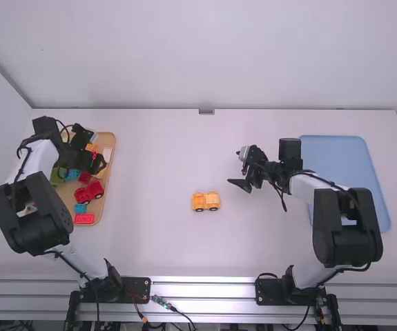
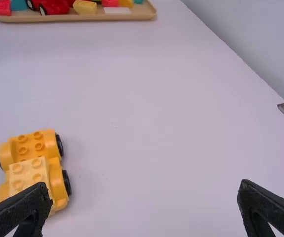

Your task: Assemble lego blocks to make yellow taxi

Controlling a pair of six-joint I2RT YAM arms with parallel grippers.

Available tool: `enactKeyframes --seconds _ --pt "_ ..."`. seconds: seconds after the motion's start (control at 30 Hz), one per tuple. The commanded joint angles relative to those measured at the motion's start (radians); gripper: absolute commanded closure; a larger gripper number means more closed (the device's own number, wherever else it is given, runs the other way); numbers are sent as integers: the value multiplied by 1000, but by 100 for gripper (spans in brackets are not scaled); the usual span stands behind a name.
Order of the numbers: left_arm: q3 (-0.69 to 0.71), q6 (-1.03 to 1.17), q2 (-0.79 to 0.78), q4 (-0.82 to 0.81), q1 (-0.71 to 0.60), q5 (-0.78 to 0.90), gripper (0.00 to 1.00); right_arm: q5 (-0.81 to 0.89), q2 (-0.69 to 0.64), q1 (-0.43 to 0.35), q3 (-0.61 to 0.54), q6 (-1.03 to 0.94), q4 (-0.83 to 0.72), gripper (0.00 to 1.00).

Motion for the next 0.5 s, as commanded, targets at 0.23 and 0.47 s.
enactKeyframes --seconds 0.23,0.47 --pt "-13 -74 60 148 -13 -45 1 39 -16 42 23 65 32 1" --pt "56 -250 60 109 -60 -77 0 106 -16 42 23 208 120 1"
